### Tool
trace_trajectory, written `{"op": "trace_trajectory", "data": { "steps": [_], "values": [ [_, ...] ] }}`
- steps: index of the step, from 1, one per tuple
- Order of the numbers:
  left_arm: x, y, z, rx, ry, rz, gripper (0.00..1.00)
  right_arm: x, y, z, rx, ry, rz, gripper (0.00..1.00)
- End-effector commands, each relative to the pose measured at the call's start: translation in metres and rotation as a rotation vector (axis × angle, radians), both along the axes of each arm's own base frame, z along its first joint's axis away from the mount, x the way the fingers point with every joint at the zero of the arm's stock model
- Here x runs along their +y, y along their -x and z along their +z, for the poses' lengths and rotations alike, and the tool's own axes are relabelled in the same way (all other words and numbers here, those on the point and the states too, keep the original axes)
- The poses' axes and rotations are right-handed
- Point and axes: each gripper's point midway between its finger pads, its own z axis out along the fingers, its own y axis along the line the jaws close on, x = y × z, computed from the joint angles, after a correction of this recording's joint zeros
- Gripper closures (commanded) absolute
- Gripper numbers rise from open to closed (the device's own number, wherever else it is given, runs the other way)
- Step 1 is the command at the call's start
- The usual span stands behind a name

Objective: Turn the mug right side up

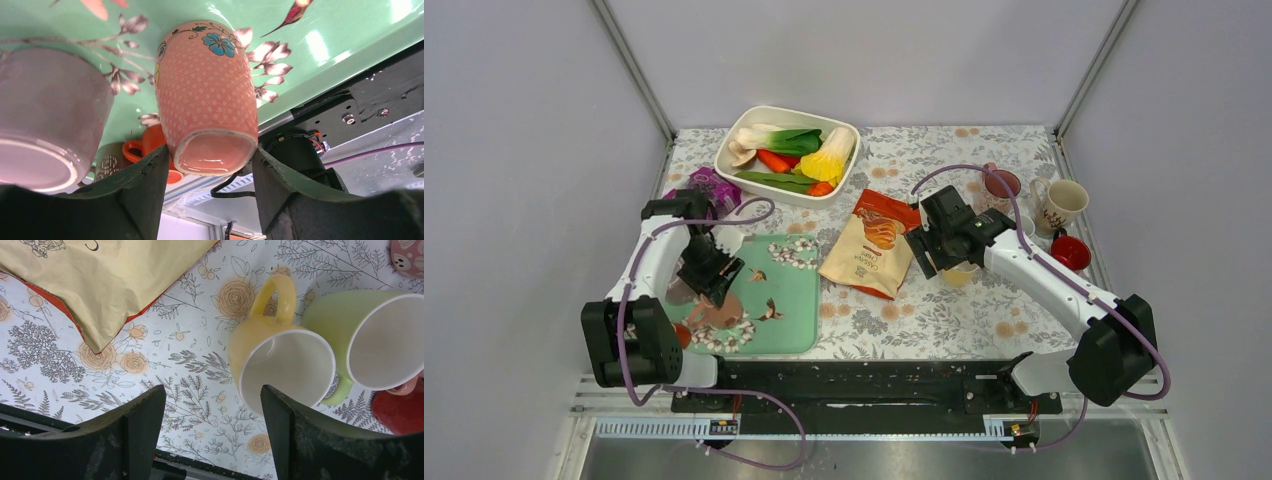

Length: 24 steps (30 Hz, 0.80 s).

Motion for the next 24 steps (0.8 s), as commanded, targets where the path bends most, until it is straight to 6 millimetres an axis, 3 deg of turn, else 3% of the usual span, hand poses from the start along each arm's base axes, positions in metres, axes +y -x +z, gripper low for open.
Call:
{"op": "trace_trajectory", "data": {
  "steps": [1,6,12,16,20,24],
  "values": [
    [-0.037,-0.018,-0.006,-0.063,0.091,-0.054,0.44,0.002,-0.003,0.001,-0.02,0.009,0.012,0.21],
    [-0.072,-0.035,-0.009,-0.107,0.096,-0.152,0.42,0.002,-0.003,0.001,-0.018,0.009,0.013,0.21],
    [-0.095,-0.05,-0.01,-0.117,0.099,-0.226,0.23,0.002,-0.002,0.0,-0.015,0.011,0.015,0.21],
    [-0.107,-0.055,0.006,-0.149,0.157,-0.267,0.13,0.002,-0.002,0.0,-0.014,0.013,0.015,0.21],
    [-0.107,-0.056,0.033,-0.24,0.181,-0.32,0.01,0.002,-0.002,-0.002,-0.01,0.015,0.016,0.21],
    [-0.092,-0.048,0.051,-0.296,0.193,-0.342,0.01,0.002,-0.002,-0.003,-0.001,0.02,0.017,0.21]
  ]
}}
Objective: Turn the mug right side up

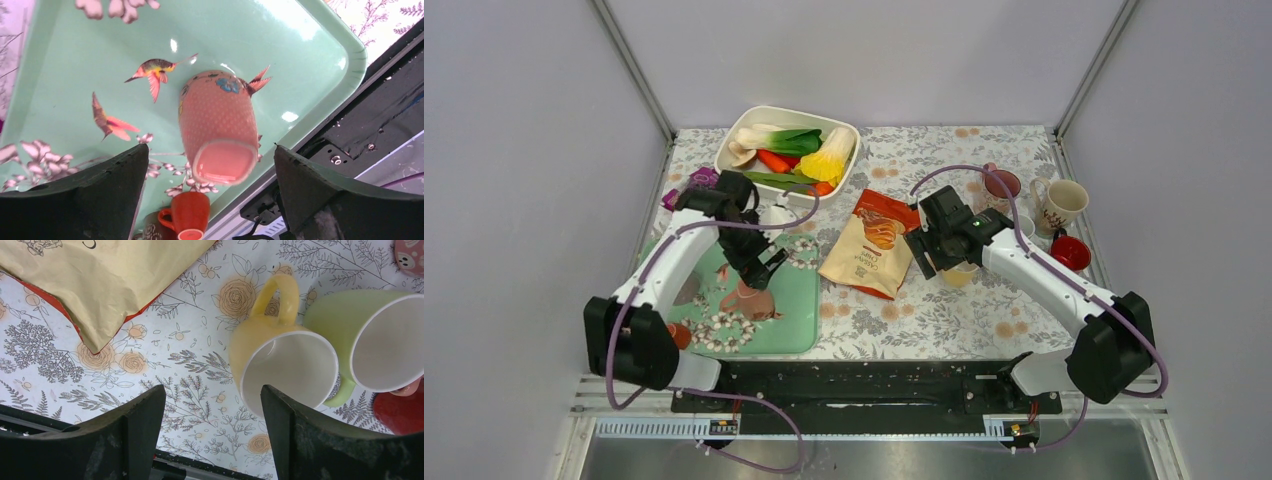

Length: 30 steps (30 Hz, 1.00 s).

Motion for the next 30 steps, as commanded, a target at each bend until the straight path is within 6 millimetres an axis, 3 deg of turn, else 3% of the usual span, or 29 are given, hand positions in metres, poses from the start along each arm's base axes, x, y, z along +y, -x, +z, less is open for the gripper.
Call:
{"op": "trace_trajectory", "data": {
  "steps": [1,5,8,11,17,26,30],
  "values": [
    [0.011,0.008,0.036,-0.108,0.074,-0.053,0.01,0.002,-0.001,0.0,-0.009,0.015,0.018,0.21],
    [0.039,0.03,0.023,-0.128,0.062,-0.075,0.03,0.002,-0.002,0.0,-0.011,0.013,0.017,0.21],
    [0.056,0.045,0.007,-0.121,0.036,-0.072,0.12,0.003,-0.002,0.0,-0.009,0.012,0.022,0.21],
    [0.061,0.052,-0.005,-0.132,0.044,-0.059,0.23,0.004,-0.001,0.0,-0.007,0.011,0.023,0.21],
    [0.069,0.034,-0.03,-0.234,0.002,-0.043,0.33,0.004,-0.001,0.0,-0.008,0.013,0.028,0.21],
    [0.069,0.026,-0.058,-0.202,0.012,-0.033,0.41,0.004,-0.001,-0.001,-0.004,0.018,0.032,0.21],
    [0.067,0.024,-0.063,-0.184,0.026,-0.025,0.57,0.005,-0.001,-0.002,-0.001,0.017,0.034,0.2]
  ]
}}
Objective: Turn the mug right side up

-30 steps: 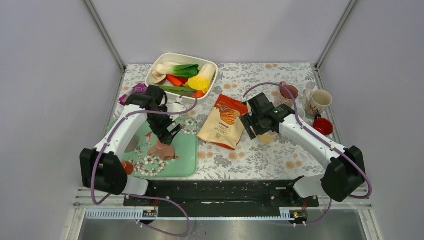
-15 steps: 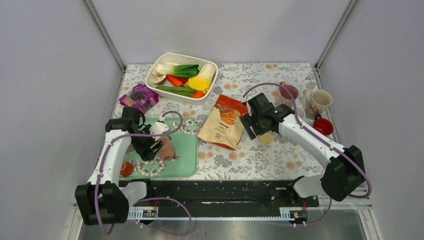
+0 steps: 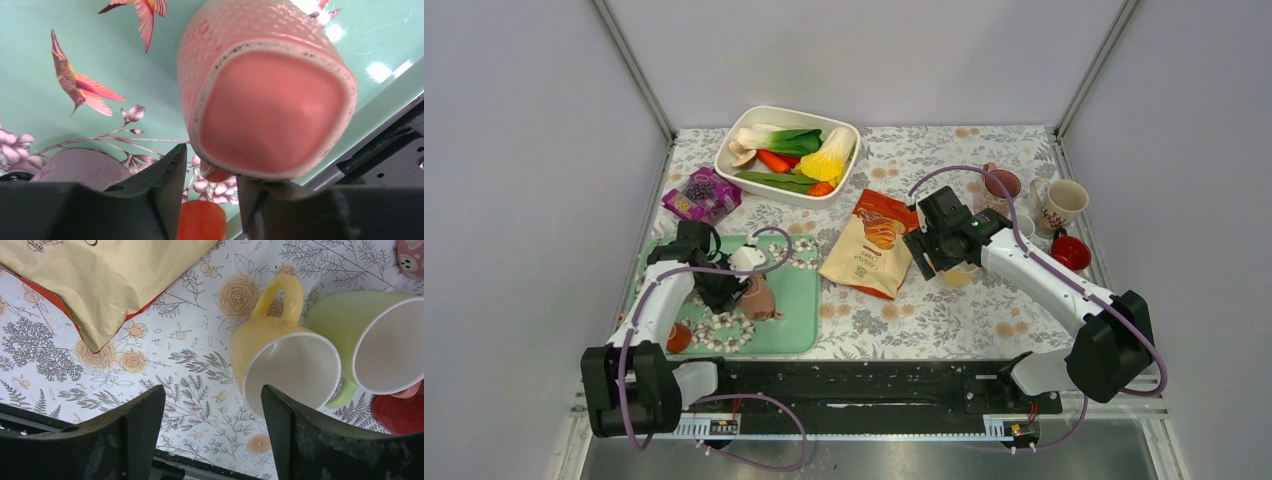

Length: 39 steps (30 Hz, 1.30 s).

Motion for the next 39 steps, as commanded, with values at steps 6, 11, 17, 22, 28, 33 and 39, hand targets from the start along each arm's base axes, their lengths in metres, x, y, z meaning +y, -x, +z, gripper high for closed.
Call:
{"op": "trace_trajectory", "data": {
  "steps": [6,11,17,22,28,33,39],
  "values": [
    [-0.009,-0.017,0.004,-0.015,0.062,0.026,1.0,0.004,-0.001,0.002,-0.011,0.003,0.024,0.2],
    [-0.023,-0.034,0.038,-0.046,0.165,0.133,1.0,0.007,-0.004,0.012,-0.048,-0.025,0.026,0.2],
    [-0.055,-0.047,0.099,-0.098,0.369,0.18,1.0,0.046,-0.006,0.075,-0.237,-0.337,0.061,0.2],
    [-0.087,-0.052,0.16,-0.155,0.57,0.154,1.0,0.127,0.028,0.149,-0.338,-0.942,0.265,0.01],
    [-0.132,-0.037,0.232,-0.19,0.721,0.014,1.0,0.173,0.045,0.224,-0.34,-1.411,0.336,0.01],
    [-0.162,-0.025,0.262,-0.227,0.796,-0.063,1.0,0.192,0.046,0.244,-0.244,-1.579,0.357,0.03],
    [-0.186,-0.017,0.264,-0.199,0.814,-0.136,1.0,0.201,0.059,0.26,-0.199,-1.656,0.415,0.07]
  ]
}}
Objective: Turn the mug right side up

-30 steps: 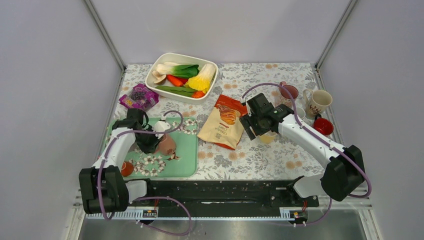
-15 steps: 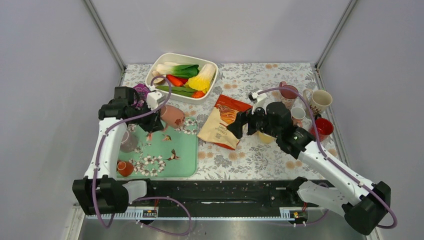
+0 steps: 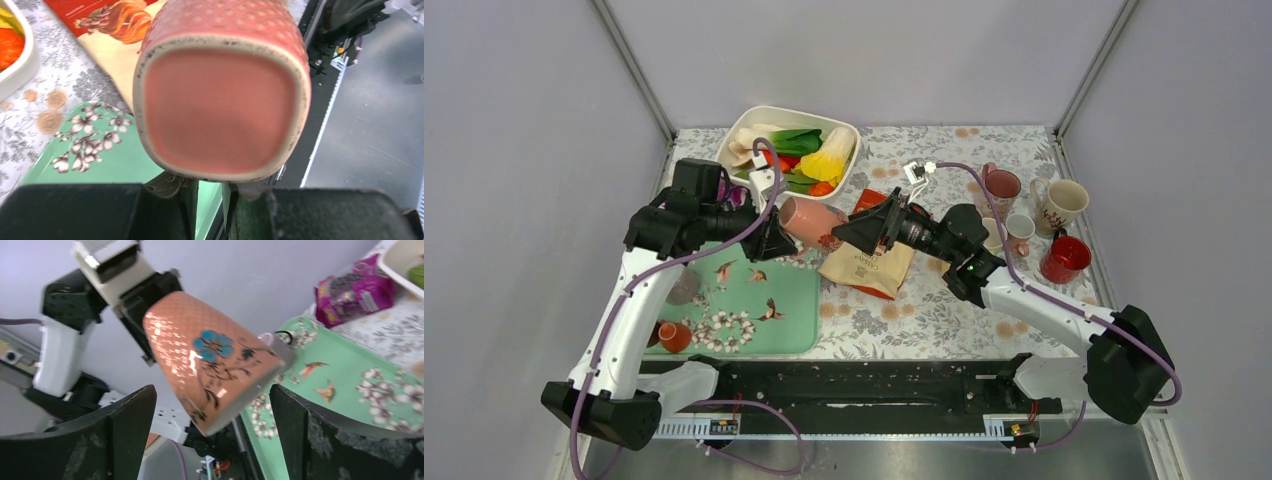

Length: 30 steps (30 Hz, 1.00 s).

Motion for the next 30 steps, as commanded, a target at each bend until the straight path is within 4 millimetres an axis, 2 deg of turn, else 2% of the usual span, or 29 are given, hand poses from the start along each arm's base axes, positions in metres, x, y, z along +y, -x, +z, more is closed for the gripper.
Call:
{"op": "trace_trajectory", "data": {
  "steps": [1,3,6,8,10,11,12,14,15,16,17,18,20,21,23,26,28,30],
  "values": [
    [-0.02,-0.006,0.04,-0.086,0.114,-0.053,1.0,0.008,0.033,0.068,-0.095,-0.198,0.141,0.08],
    [-0.027,-0.004,0.046,-0.076,0.14,-0.081,1.0,0.013,0.045,0.075,-0.098,-0.219,0.205,0.16],
    [-0.03,-0.006,0.043,-0.065,0.132,-0.088,1.0,0.009,0.059,0.093,-0.123,-0.286,0.269,0.39],
    [-0.028,-0.009,0.035,-0.075,0.105,-0.079,1.0,0.004,0.064,0.103,-0.17,-0.278,0.264,0.63],
    [-0.024,-0.009,0.027,-0.087,0.078,-0.075,0.99,0.002,0.06,0.103,-0.216,-0.21,0.205,0.88],
    [-0.021,-0.008,0.024,-0.097,0.061,-0.073,0.88,-0.001,0.053,0.099,-0.229,-0.158,0.148,0.99],
    [-0.018,-0.007,0.021,-0.109,0.043,-0.067,0.75,-0.006,0.042,0.093,-0.234,-0.095,0.08,1.0],
    [-0.01,-0.004,0.013,-0.136,-0.004,-0.051,0.6,-0.024,0.025,0.083,-0.271,0.039,-0.058,1.0],
    [-0.004,-0.004,0.008,-0.152,-0.035,-0.031,0.48,-0.035,0.018,0.078,-0.285,0.107,-0.122,1.0],
    [0.002,-0.004,0.004,-0.169,-0.061,-0.008,0.32,-0.048,0.013,0.076,-0.309,0.176,-0.182,1.0],
    [0.008,-0.004,0.0,-0.186,-0.091,0.017,0.11,-0.062,0.006,0.059,-0.287,0.291,-0.236,1.0],
    [0.014,-0.005,-0.005,-0.197,-0.116,0.042,0.02,-0.077,0.001,0.054,-0.301,0.379,-0.293,1.0],
    [0.022,-0.003,-0.013,-0.221,-0.143,0.064,0.01,-0.106,-0.005,0.043,-0.297,0.541,-0.386,1.0],
    [0.024,-0.002,-0.02,-0.218,-0.155,0.072,0.01,-0.121,-0.007,0.046,-0.297,0.605,-0.435,1.0],
    [0.031,-0.003,-0.027,-0.219,-0.186,0.1,0.01,-0.159,-0.012,0.034,-0.245,0.797,-0.538,1.0],
    [0.045,-0.005,-0.044,-0.206,-0.279,0.124,0.01,-0.233,-0.013,0.015,-0.104,1.13,-0.733,1.0],
    [0.055,-0.007,-0.059,-0.196,-0.343,0.144,0.01,-0.267,-0.009,0.0,0.003,1.255,-0.778,1.0],
    [0.06,-0.01,-0.07,-0.188,-0.372,0.157,0.01,-0.294,-0.007,-0.019,0.144,1.284,-0.783,1.0]
  ]
}}
